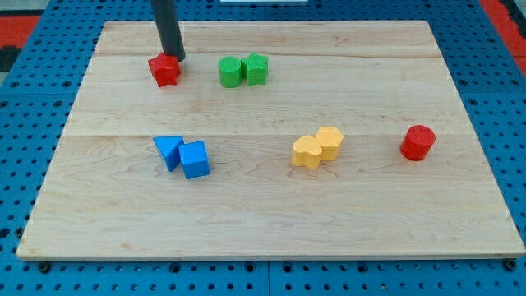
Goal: Place the red star above the yellow heart
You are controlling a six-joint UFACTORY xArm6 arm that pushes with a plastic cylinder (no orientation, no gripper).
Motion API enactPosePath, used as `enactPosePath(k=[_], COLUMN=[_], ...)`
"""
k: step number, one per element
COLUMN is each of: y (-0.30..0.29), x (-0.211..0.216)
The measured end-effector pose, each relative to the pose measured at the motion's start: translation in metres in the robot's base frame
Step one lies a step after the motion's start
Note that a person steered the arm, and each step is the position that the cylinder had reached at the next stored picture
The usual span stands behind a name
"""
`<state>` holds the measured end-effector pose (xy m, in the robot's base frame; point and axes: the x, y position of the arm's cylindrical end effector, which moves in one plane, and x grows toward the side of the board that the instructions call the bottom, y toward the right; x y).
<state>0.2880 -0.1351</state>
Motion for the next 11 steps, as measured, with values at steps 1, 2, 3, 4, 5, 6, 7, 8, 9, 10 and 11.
enactPosePath(k=[1,2,3,4,5,6,7,8,9,10,11], y=[0.019,0.015,-0.004,-0.035,-0.042,-0.042,-0.041,-0.030,-0.030,-0.025,-0.015], x=[0.005,-0.004,-0.050,-0.056,-0.045,-0.045,-0.028,0.039,0.040,0.054,0.094])
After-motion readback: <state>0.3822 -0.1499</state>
